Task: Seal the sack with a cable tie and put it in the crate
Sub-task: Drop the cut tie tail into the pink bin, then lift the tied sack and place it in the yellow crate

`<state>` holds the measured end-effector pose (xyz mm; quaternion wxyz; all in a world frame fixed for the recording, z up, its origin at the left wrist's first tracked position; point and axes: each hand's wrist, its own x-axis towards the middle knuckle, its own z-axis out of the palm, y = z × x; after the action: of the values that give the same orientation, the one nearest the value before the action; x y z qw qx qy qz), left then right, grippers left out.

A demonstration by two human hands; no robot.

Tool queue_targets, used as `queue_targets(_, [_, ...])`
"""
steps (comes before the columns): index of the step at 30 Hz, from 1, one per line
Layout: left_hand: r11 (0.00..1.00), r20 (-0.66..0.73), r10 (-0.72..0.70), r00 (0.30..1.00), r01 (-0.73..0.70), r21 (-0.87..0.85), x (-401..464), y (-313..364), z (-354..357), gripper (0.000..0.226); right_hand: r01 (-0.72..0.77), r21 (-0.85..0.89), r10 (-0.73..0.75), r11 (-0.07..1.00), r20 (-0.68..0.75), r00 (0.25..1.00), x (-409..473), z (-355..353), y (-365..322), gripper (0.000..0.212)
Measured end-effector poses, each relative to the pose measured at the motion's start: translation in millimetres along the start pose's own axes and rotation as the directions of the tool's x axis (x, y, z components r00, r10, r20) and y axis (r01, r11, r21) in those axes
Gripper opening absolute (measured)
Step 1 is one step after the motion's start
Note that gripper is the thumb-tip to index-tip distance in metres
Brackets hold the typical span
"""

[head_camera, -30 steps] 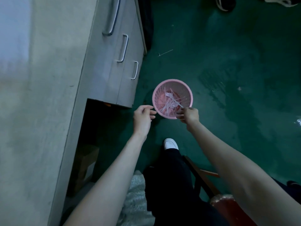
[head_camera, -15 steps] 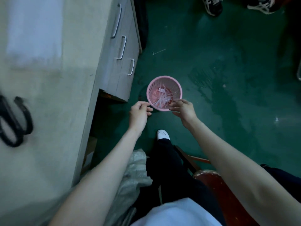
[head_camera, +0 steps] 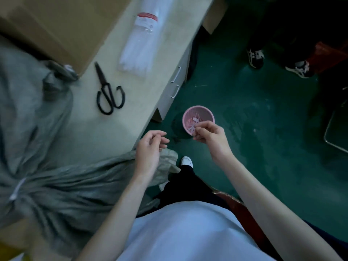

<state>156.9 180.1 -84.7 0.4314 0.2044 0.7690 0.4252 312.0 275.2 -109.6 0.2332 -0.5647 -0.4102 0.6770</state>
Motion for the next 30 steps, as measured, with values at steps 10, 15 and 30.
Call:
queue_targets(10, [0.978, -0.29, 0.195, 0.937, -0.209, -0.018, -83, 19, -93, 0.021, 0.194, -0.146, -0.123, 0.97, 0.391, 0.912, -55, 95, -45, 0.018])
queue_targets(15, [0.976, -0.458, 0.166, 0.873, -0.21, -0.047, -113, 8, -132, 0.022, 0.265, -0.192, -0.126, 0.945, 0.532, 0.837, -73, 139, -52, 0.012])
queue_targets(30, [0.988, -0.746, 0.076, 0.661, -0.15, -0.033, -148, -17, -196, 0.018, 0.709, -0.234, -0.268, 0.665, 0.811, 0.52, -93, 241, -73, 0.012])
